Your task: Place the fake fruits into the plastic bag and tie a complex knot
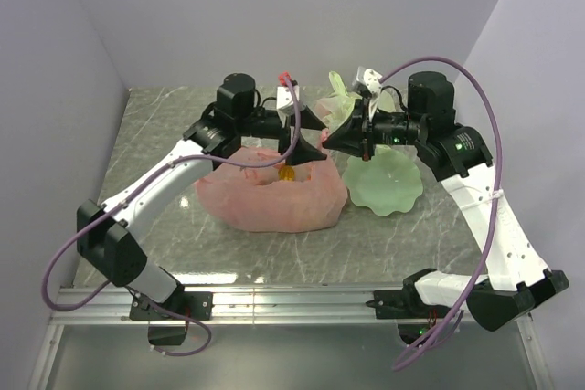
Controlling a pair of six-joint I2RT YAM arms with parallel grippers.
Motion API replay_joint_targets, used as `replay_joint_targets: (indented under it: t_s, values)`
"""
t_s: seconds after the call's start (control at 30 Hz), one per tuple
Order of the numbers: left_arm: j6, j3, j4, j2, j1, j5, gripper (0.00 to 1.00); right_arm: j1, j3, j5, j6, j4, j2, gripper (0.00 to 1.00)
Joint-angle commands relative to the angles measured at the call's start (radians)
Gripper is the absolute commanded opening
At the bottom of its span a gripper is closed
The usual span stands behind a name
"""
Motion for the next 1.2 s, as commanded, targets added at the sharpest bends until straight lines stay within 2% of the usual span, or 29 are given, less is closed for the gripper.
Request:
replay_joint_targets:
  t_s: [0.0, 0.07, 0.1, 0.17, 0.2, 0.23, 0.27, 0.33, 0.37, 0.43, 0.47, 0.53, 0.6, 0.7, 0.73, 0.83, 1.0, 1.17]
  values:
    - [0.006, 0.07, 0.048, 0.043, -0.009, 0.033, 0.76, 0.018, 0.051, -0.072, -0.048, -0.019, 0.003, 0.0]
    - [-0.006, 0.09, 0.043, 0.077, -0.01, 0.045, 0.62, 0.024, 0.055, -0.079, -0.062, -0.027, 0.009, 0.0]
    - [-0.012, 0.099, 0.046, 0.083, -0.01, 0.05, 0.45, 0.025, 0.057, -0.079, -0.067, -0.029, 0.011, 0.0]
    - [-0.023, 0.101, 0.057, 0.091, -0.012, 0.059, 0.27, 0.025, 0.063, -0.07, -0.07, -0.039, 0.012, 0.0]
    - [-0.025, 0.098, 0.06, 0.091, -0.013, 0.056, 0.1, 0.025, 0.061, -0.059, -0.065, -0.03, 0.012, 0.0]
    - [-0.031, 0.096, 0.059, 0.091, -0.013, 0.056, 0.01, 0.025, 0.057, -0.022, -0.047, -0.024, 0.003, 0.0]
    - [-0.038, 0.095, 0.056, 0.089, -0.015, 0.05, 0.01, 0.024, 0.051, -0.001, -0.039, -0.02, -0.003, 0.11]
    - [-0.067, 0.078, 0.06, 0.082, -0.015, 0.036, 0.0, 0.012, 0.038, 0.067, -0.003, 0.003, -0.038, 0.23]
    - [-0.075, 0.067, 0.063, 0.067, -0.015, 0.02, 0.0, -0.026, -0.01, 0.087, 0.028, 0.029, -0.061, 0.38]
    - [-0.104, 0.035, 0.065, 0.051, -0.015, -0.013, 0.0, -0.083, -0.098, 0.119, 0.14, 0.167, -0.165, 0.54]
    - [-0.139, 0.024, 0.074, 0.036, -0.013, -0.031, 0.0, -0.117, -0.2, 0.16, 0.171, 0.222, -0.205, 0.69]
    - [-0.202, -0.005, 0.083, 0.024, -0.01, -0.07, 0.0, -0.169, -0.305, 0.215, 0.197, 0.346, -0.302, 0.8]
    - [-0.283, -0.025, 0.135, 0.011, -0.004, -0.07, 0.0, -0.176, -0.428, 0.26, 0.182, 0.403, -0.336, 0.82]
    - [-0.36, -0.03, 0.178, 0.011, -0.006, -0.062, 0.0, -0.176, -0.581, 0.231, 0.18, 0.509, -0.365, 0.83]
    - [-0.391, -0.027, 0.183, 0.014, -0.004, -0.048, 0.0, -0.176, -0.663, 0.22, 0.203, 0.631, -0.368, 0.84]
    - [-0.425, -0.008, 0.18, 0.026, -0.004, -0.036, 0.0, -0.165, -0.776, 0.158, 0.272, 0.911, -0.338, 0.91]
    - [-0.437, 0.025, 0.149, 0.05, 0.0, -0.002, 0.0, -0.108, -0.787, 0.135, 0.256, 1.109, -0.23, 0.94]
    - [-0.457, 0.059, 0.155, 0.082, 0.008, 0.031, 0.0, -0.041, -0.795, 0.082, 0.203, 1.165, -0.152, 0.95]
